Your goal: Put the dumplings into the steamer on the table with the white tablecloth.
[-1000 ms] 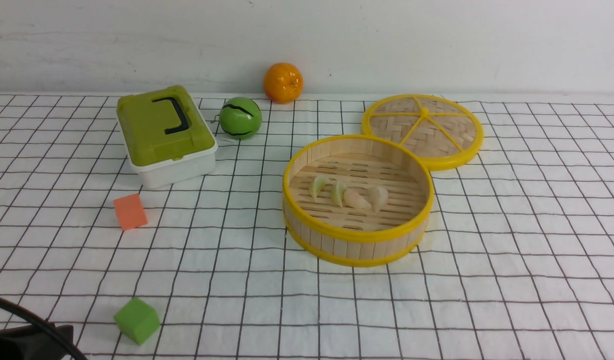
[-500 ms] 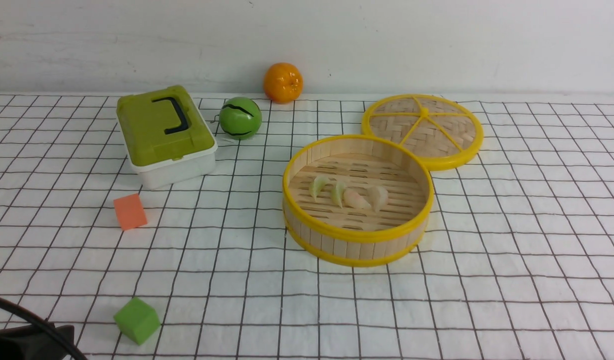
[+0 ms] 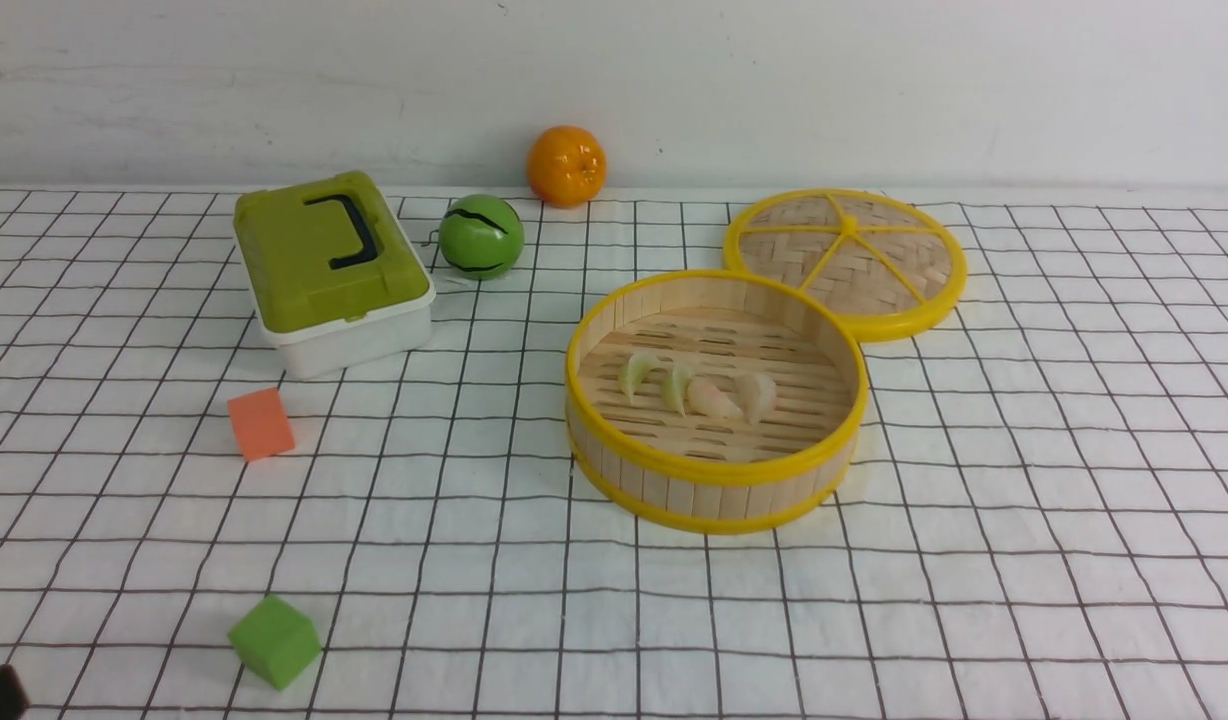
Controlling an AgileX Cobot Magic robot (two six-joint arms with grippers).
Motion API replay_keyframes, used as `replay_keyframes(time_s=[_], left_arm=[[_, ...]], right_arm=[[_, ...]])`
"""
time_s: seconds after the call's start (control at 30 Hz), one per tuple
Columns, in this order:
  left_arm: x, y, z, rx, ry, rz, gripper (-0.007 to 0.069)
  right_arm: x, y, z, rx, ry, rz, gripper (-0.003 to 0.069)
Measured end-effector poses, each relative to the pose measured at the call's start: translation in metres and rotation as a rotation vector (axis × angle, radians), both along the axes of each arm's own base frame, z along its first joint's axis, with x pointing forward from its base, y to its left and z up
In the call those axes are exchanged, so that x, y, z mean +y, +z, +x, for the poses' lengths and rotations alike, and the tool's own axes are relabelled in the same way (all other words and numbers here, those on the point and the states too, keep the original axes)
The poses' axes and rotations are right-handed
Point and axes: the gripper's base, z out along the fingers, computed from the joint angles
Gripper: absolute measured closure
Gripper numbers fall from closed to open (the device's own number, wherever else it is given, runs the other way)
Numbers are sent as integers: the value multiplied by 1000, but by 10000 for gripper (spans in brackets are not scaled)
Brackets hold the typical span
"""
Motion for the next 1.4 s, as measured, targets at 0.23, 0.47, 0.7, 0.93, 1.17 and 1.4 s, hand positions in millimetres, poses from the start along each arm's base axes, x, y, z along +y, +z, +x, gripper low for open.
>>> replay_keyframes(time_s=[0.23,0.47,0.7,0.93,1.17,1.4], left_arm=[[8,-54,0,72,191,33,637],[8,-63,-1,118,172,112,637],[7,-63,-1,114,162,138,637],[7,-63,-1,114,162,140,637],[7,-63,-1,114,162,140,637],[7,-63,-1,114,162,140,637]], right_arm=[[0,0,0,0,0,1,620],[0,0,0,-1,0,1,610],[0,0,0,-1,0,1,606],[0,0,0,-1,0,1,599],[0,0,0,-1,0,1,587],[0,0,0,-1,0,1,578]])
